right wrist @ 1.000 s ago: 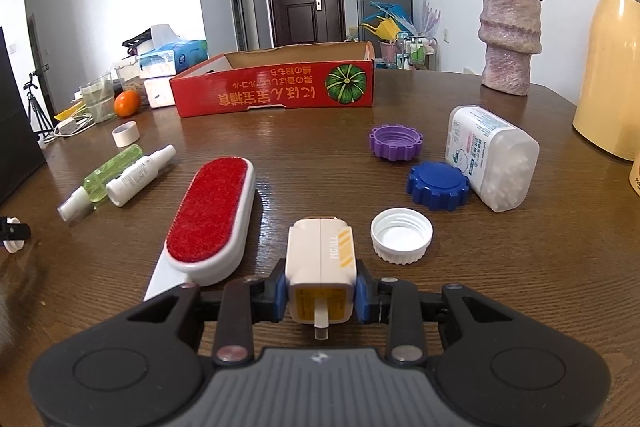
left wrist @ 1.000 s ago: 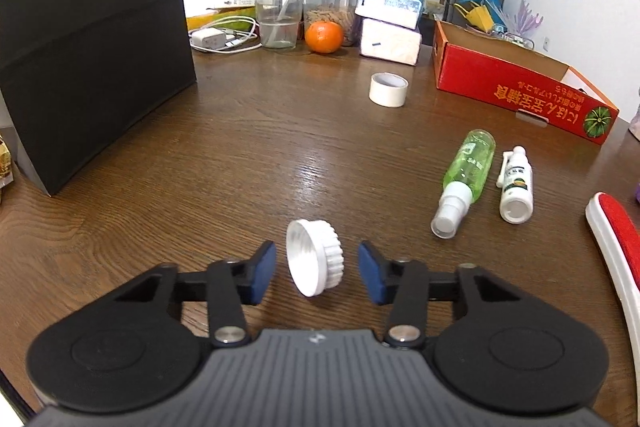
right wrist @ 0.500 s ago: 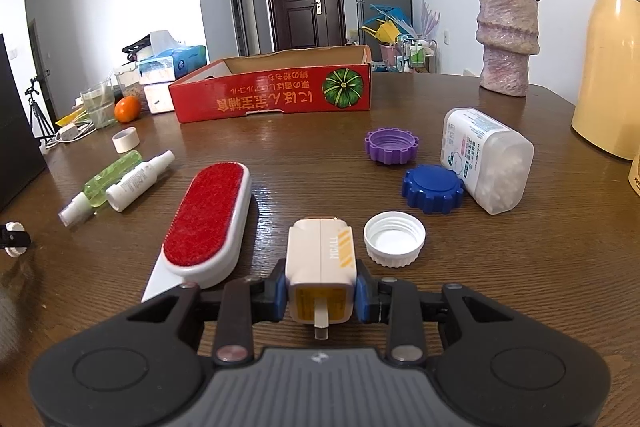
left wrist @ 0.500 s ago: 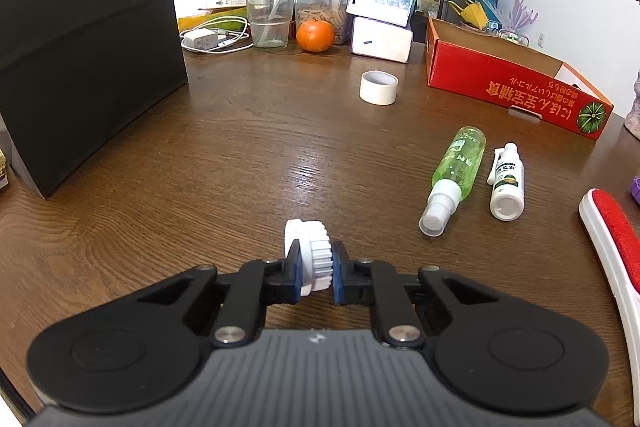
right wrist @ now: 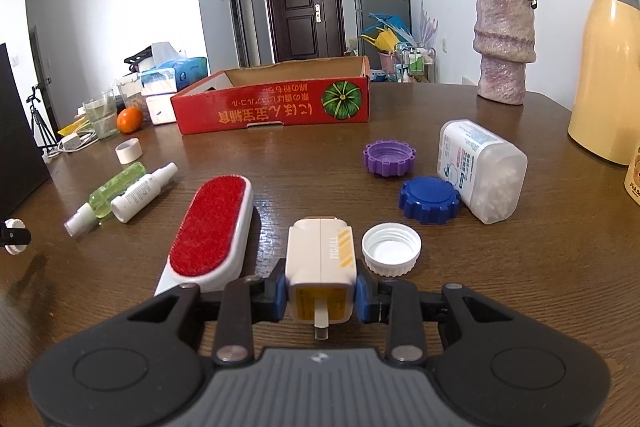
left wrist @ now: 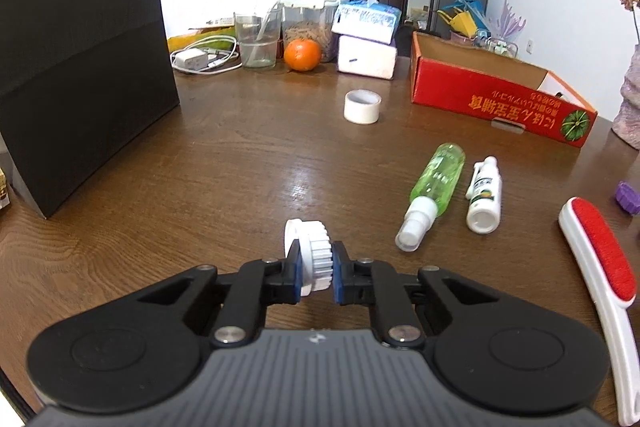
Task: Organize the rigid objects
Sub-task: 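Carry the plug adapter and white cap with both tools over the cardboard box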
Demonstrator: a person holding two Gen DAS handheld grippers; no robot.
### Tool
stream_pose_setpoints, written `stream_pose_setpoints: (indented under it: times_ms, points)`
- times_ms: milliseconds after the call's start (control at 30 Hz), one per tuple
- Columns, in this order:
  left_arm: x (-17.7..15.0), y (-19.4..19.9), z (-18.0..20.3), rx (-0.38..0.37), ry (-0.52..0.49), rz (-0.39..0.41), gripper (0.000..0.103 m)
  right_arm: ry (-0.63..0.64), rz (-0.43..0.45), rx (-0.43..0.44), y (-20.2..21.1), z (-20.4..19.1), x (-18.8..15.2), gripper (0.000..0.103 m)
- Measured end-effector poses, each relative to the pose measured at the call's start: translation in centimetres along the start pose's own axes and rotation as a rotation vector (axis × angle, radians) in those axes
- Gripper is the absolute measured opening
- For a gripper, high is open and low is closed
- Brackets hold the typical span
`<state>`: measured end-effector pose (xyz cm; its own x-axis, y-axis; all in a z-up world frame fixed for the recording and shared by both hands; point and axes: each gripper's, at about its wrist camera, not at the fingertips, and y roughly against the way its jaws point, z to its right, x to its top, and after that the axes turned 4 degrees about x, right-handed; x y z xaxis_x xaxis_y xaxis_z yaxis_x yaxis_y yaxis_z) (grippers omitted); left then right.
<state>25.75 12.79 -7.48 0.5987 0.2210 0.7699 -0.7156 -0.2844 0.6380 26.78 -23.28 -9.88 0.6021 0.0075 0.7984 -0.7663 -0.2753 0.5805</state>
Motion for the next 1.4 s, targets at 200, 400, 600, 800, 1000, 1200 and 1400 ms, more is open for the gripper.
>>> stream_pose_setpoints:
  times_ms: [200,400,600,800,1000,1200,1400]
  points:
    - [1.2,1.1,0.8,-0.028,-0.011,0.037,0.015,0.003,0.026,0.000,0.6,-0.1,0.9,0.031]
    - [2.6,1.9,2.2,-0.063,-0.029,0.069,0.015,0.010,0.055,0.002,0.7,-0.4,2.1,0.031]
    - [4.3,2.2,4.0,-0.098,-0.047,0.091,0.015,0.018,0.087,0.009,0.6,-0.8,3.8,0.031]
    - [6.0,2.1,6.1,-0.140,-0.057,0.117,0.015,0.030,0.114,0.023,-0.1,-1.7,5.7,0.031]
    - [8.0,1.3,8.6,-0.180,-0.072,0.134,0.015,0.039,0.141,0.040,-1.3,-2.5,7.6,0.031]
    - [9.9,0.6,10.7,-0.212,-0.069,0.151,0.015,0.044,0.160,0.051,-2.8,-3.1,9.6,0.031]
    - [11.9,-0.4,12.5,-0.233,-0.053,0.170,0.015,0.038,0.191,0.067,-4.4,-3.5,12.3,0.031]
